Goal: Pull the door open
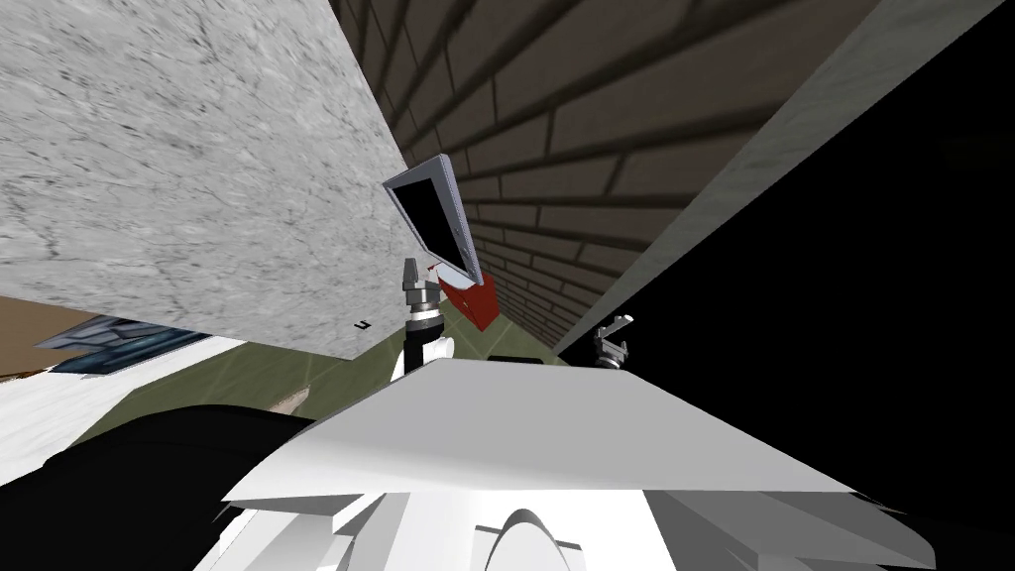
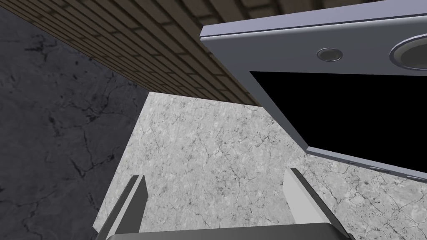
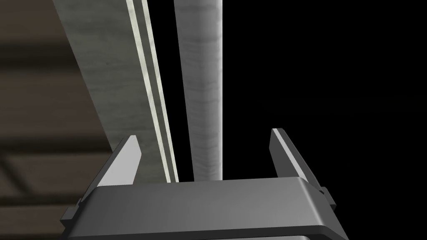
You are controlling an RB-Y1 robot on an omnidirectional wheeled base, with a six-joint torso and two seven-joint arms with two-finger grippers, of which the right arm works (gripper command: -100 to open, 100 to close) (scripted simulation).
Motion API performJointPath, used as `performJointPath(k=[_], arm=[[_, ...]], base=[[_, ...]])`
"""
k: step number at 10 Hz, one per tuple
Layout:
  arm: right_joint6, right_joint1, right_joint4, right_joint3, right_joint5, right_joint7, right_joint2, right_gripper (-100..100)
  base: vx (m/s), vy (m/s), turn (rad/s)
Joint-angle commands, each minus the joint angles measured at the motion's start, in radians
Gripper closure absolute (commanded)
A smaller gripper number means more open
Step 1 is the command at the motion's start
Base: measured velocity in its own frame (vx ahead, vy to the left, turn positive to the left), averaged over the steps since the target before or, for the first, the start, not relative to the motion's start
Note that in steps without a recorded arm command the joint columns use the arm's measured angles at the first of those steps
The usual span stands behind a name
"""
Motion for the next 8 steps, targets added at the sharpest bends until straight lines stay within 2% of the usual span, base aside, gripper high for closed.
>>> performJointPath(k=[1,2,4,5,6,8], arm=[[-0.007,0.001,0.021,0.001,-0.002,-0.033,-0.024,-100],[-0.011,0.007,0.034,0.002,-0.003,-0.06,-0.046,-100],[-0.015,0.013,0.047,0.003,-0.005,-0.089,-0.069,-100],[-0.011,0.017,0.033,0.003,-0.005,-0.074,-0.059,-100],[-0.011,0.017,0.033,0.003,-0.005,-0.074,-0.059,100],[-0.011,0.017,0.033,0.003,-0.005,-0.074,-0.059,100]], base=[[0.093,-0.004,0.011],[0.153,-0.013,0.018],[0.143,0.003,0.008],[0.04,0.018,-0.037],[-0.016,0.009,0.035],[-0.015,-0.008,0.0]])
